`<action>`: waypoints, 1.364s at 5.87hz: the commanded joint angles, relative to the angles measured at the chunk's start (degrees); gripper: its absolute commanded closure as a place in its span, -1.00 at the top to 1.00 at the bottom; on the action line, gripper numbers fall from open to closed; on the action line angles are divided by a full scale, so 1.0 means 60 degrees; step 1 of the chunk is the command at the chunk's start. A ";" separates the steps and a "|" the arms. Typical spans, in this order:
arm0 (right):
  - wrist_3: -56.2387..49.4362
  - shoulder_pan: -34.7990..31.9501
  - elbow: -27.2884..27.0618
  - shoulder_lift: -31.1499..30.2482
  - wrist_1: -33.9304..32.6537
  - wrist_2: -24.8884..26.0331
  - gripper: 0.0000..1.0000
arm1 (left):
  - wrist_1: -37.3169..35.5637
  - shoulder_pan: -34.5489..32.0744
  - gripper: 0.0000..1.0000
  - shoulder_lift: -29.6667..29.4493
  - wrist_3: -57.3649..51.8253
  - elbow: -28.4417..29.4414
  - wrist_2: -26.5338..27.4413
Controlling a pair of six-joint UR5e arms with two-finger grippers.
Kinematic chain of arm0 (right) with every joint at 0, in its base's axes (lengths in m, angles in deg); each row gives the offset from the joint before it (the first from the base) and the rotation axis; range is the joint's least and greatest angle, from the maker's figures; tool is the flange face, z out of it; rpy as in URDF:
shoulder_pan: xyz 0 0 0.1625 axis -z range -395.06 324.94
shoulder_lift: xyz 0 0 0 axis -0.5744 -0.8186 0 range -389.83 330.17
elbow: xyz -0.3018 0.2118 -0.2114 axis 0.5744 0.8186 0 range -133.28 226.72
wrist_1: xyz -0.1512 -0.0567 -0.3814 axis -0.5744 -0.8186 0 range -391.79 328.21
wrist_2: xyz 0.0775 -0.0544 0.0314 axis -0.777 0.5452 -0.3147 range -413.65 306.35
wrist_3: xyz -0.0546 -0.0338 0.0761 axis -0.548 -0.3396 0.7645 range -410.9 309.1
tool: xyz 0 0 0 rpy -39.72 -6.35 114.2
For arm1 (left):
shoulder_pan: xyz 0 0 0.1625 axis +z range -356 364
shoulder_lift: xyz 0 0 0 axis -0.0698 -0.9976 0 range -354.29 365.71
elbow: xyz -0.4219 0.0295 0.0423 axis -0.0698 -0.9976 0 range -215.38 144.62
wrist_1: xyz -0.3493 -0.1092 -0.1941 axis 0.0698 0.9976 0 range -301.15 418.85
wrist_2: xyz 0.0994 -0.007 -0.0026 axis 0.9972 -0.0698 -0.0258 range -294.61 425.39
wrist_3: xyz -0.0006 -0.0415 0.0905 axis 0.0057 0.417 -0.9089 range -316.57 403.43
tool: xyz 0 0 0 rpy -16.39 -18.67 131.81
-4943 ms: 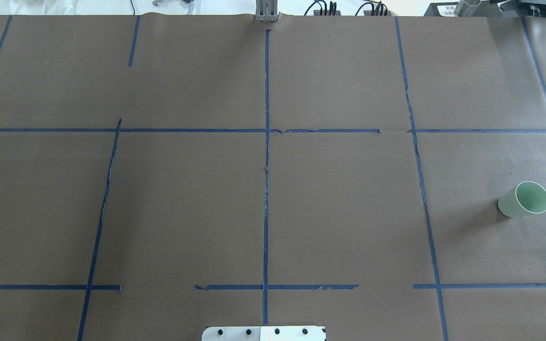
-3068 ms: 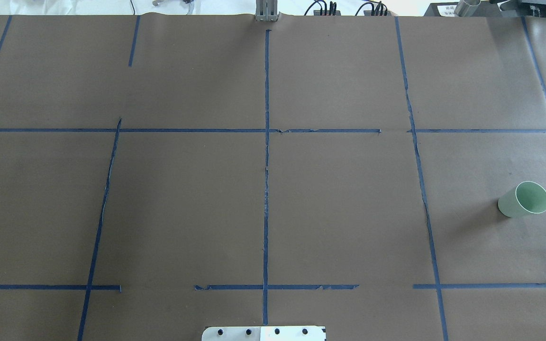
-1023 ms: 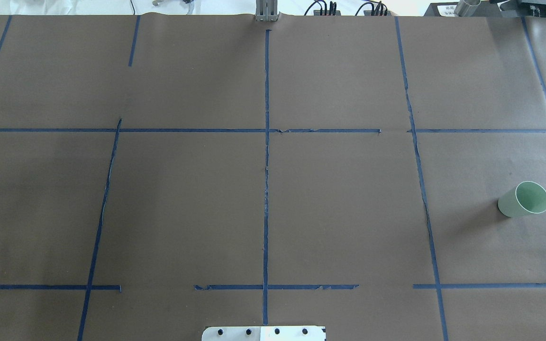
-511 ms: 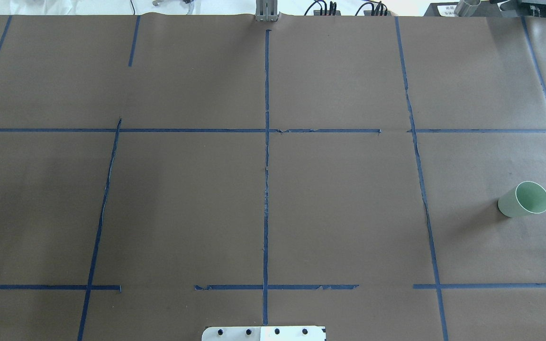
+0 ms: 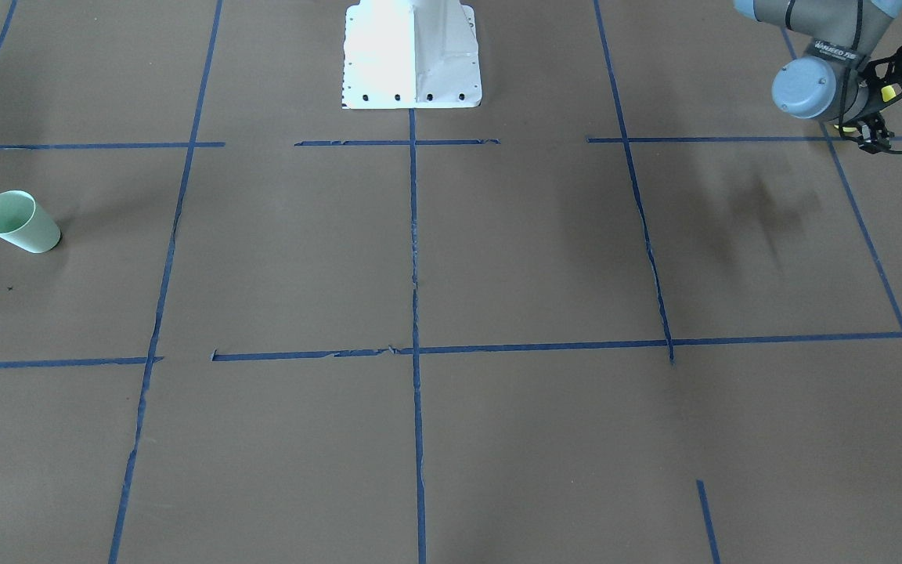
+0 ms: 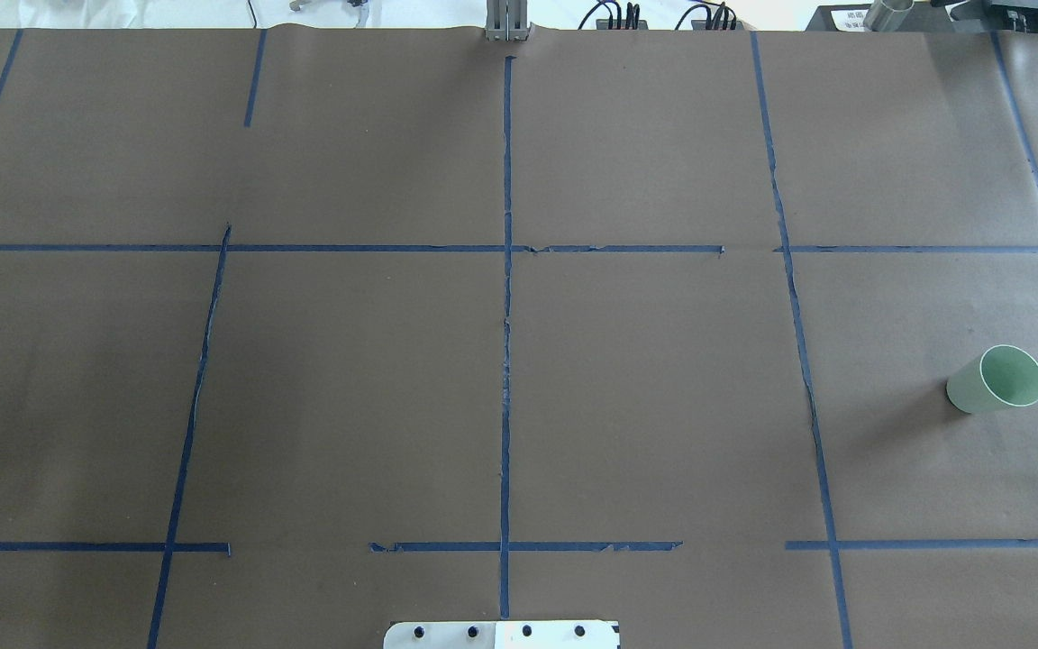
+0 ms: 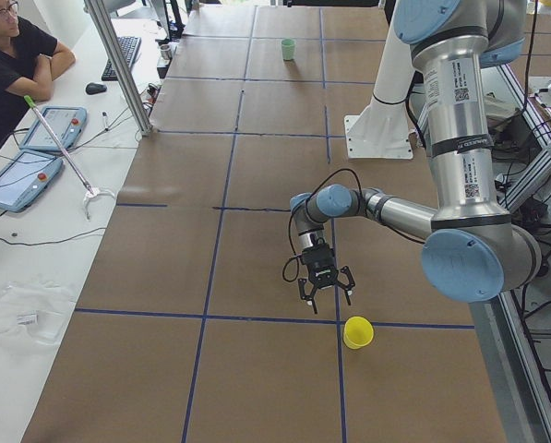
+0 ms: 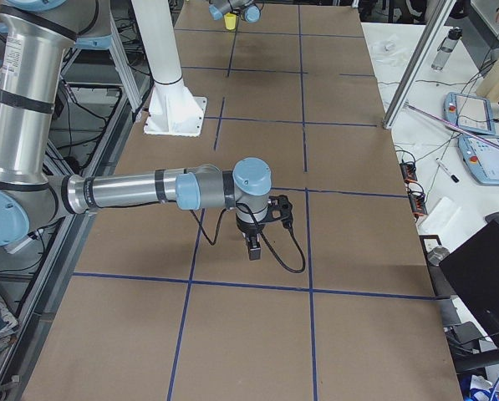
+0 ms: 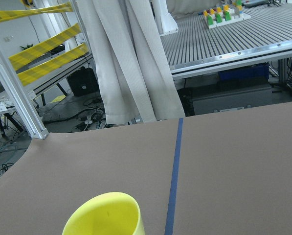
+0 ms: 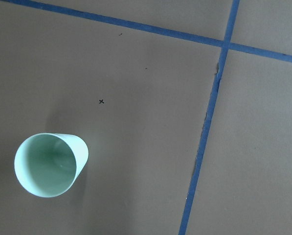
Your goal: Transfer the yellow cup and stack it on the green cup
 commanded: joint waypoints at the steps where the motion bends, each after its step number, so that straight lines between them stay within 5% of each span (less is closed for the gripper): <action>1: -0.0077 0.0000 0.0029 -0.0067 -0.0011 -0.0012 1.00 | -0.0111 0.0389 1.00 -0.0195 0.0318 0.0315 -0.0019; 8: -0.0180 0.0015 0.0058 -0.0170 -0.0011 -0.0158 1.00 | -0.0214 0.0756 1.00 -0.0649 0.1621 0.1983 -0.0722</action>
